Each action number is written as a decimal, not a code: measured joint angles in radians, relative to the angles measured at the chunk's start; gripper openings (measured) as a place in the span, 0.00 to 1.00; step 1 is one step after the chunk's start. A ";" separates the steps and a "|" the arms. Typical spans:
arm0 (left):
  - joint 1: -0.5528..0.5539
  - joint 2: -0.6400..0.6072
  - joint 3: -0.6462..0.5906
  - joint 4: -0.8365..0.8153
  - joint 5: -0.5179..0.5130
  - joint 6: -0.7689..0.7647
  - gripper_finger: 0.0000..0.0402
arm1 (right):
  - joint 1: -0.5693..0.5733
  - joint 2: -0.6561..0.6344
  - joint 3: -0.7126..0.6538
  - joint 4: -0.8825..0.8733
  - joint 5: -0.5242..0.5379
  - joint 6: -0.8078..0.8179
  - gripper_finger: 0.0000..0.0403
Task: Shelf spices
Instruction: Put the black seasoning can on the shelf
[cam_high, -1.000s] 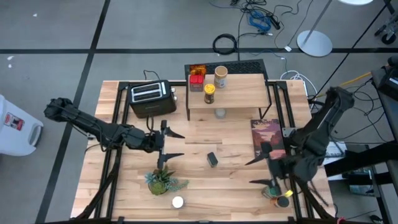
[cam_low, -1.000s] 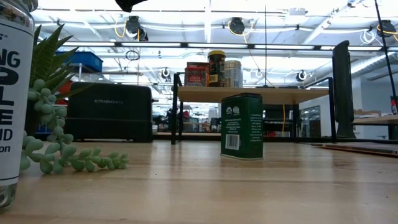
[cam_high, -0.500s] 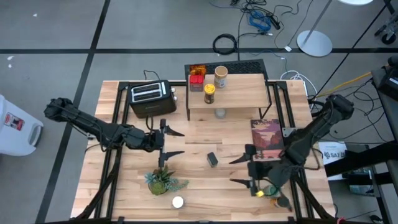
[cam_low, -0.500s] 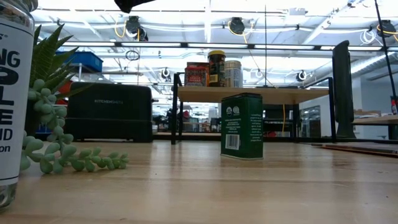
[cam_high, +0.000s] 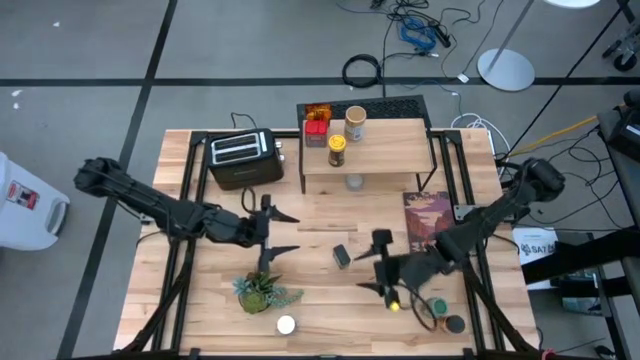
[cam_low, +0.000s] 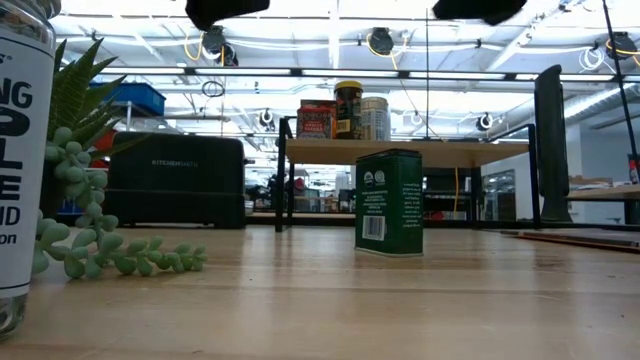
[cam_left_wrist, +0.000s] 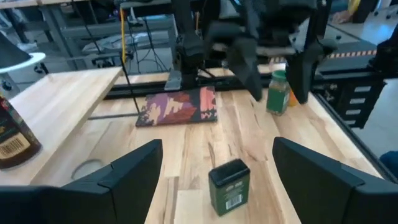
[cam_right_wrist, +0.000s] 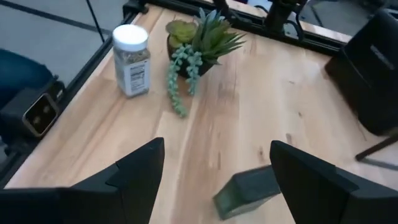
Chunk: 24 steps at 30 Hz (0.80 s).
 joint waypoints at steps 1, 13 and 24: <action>0.000 0.013 0.000 0.000 0.000 -0.006 0.79 | -0.028 -0.005 0.008 -0.003 -0.041 -0.019 0.69; 0.000 0.140 0.000 0.002 -0.003 -0.040 0.79 | -0.257 -0.005 0.058 -0.073 -0.424 -0.185 0.69; 0.000 0.207 0.000 0.007 0.023 -0.089 0.79 | -0.243 0.080 0.058 -0.105 -0.440 -0.127 0.69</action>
